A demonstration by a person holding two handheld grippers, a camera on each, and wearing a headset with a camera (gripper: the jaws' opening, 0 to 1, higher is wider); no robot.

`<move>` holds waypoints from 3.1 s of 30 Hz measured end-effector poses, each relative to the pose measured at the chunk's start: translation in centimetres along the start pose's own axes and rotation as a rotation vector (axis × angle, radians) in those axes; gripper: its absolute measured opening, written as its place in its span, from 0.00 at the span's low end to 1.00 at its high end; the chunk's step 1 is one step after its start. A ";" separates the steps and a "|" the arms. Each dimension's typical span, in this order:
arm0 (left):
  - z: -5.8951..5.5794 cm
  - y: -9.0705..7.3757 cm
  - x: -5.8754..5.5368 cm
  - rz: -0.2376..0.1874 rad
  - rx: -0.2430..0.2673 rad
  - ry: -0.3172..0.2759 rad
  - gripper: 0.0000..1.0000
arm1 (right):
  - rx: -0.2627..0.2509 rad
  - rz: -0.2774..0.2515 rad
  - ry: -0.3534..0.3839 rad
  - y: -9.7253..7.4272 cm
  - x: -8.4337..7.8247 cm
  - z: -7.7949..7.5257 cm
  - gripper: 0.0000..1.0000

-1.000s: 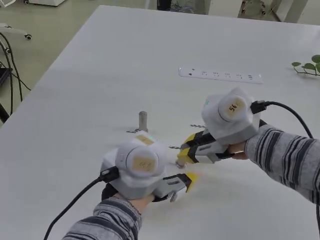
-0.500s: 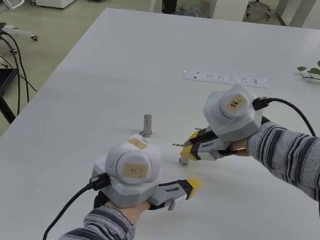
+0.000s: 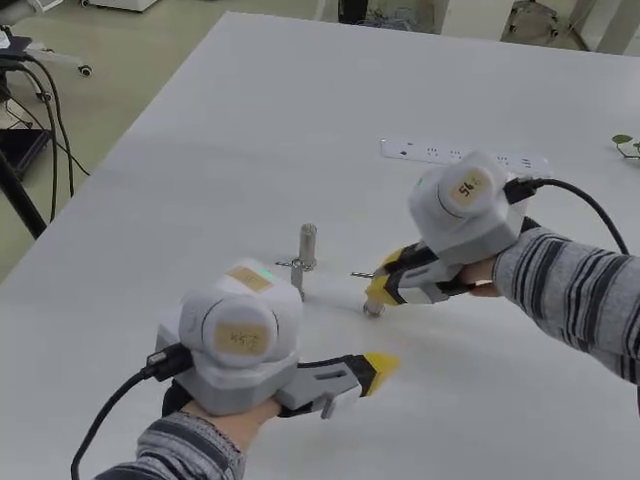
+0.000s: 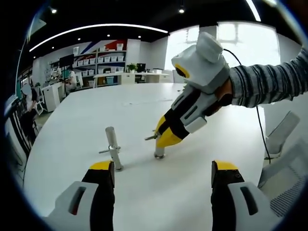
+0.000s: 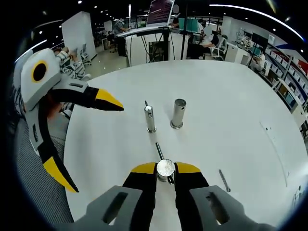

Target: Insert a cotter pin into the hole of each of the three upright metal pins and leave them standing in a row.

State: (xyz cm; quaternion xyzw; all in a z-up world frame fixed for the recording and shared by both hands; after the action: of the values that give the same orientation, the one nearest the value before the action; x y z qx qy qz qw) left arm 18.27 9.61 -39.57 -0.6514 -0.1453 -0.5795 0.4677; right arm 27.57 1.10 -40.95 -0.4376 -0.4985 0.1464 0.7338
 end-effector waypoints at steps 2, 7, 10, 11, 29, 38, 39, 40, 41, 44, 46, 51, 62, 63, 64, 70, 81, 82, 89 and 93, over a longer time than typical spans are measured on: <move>0.1 -0.3 0.0 -0.005 0.000 0.002 0.82 | -0.004 0.008 0.003 0.2 -0.1 -0.1 0.09; 0.4 -0.7 -0.2 -0.012 0.004 0.005 0.83 | -0.004 0.013 0.002 0.4 -0.2 -0.2 0.09; 0.6 -1.0 -0.4 -0.012 0.010 -0.001 0.84 | 0.001 0.009 0.014 0.5 -0.1 -0.4 0.09; 0.6 -1.0 -0.4 -0.015 0.011 -0.004 0.84 | 0.002 0.009 0.014 0.5 -0.1 -0.5 0.09; 0.5 -1.0 -0.9 -0.018 0.003 0.001 0.91 | 0.018 0.007 -0.012 0.4 -0.2 0.0 0.09; 0.3 -0.8 -0.7 -0.023 -0.006 0.011 0.96 | 0.012 0.010 -0.028 0.4 -0.1 -0.1 0.09; 0.3 -0.8 -0.7 -0.023 -0.007 0.012 0.97 | 0.010 0.011 -0.029 0.5 -0.1 -0.1 0.09; 0.2 -0.8 -0.7 -0.023 -0.008 0.013 0.97 | 0.008 0.011 -0.031 0.5 -0.1 -0.1 0.09; 0.1 -0.7 -0.8 -0.019 -0.011 0.014 0.98 | 0.008 0.014 -0.036 0.5 -0.1 -0.1 0.10; -0.1 -0.6 -0.8 -0.009 -0.020 0.026 0.99 | 0.012 0.016 -0.047 0.6 -0.2 -0.1 0.13; -0.2 -0.6 -0.8 -0.006 -0.022 0.030 0.99 | 0.012 0.020 -0.059 0.6 -0.2 -0.2 0.16; -0.1 -0.6 -0.8 -0.012 -0.018 0.021 0.99 | 0.016 -0.006 -0.069 -0.1 0.3 0.2 0.20; -0.4 -0.8 -0.5 -0.010 -0.014 0.046 0.99 | 0.073 -0.140 0.063 -0.3 3.0 0.8 0.27; -0.4 -0.8 -0.5 -0.010 -0.013 0.047 0.99 | 0.071 -0.158 0.071 0.0 3.2 0.7 0.27; -0.4 -0.8 -0.5 -0.012 -0.012 0.045 0.99 | 0.069 -0.169 0.074 0.1 3.4 0.7 0.27; -0.5 -0.8 -0.1 -0.042 -0.009 0.020 0.99 | 0.066 -0.240 0.107 0.9 5.1 0.9 0.27; -0.5 -0.7 -0.4 -0.014 -0.015 0.027 0.99 | 0.036 -0.297 0.117 3.7 7.2 0.4 0.21; -0.5 -0.7 -0.4 -0.015 -0.013 0.023 0.99 | 0.030 -0.293 0.119 4.0 7.2 0.3 0.21; -0.4 -0.6 -0.4 -0.014 -0.016 0.015 0.99 | 0.026 -0.275 0.142 6.1 7.3 -0.3 0.20; -0.4 -0.6 -0.4 -0.011 -0.018 0.015 0.98 | 0.025 -0.262 0.145 6.5 7.6 -0.4 0.17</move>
State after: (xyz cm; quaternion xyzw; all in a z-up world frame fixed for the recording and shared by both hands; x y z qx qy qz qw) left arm 17.48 9.73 -39.73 -0.6502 -0.1402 -0.5884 0.4597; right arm 32.81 9.61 -41.57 -0.3692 -0.4953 0.0236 0.7860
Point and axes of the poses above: the centre of the closed fingertips' face, and the gripper's own axes: y roughly forward along the fingers, z roughly to its left, x roughly out of its top, the point moved 5 cm from there along -y, roughly backward along the fingers, and after that the axes turned 14 degrees about y, right-handed, at the moved point
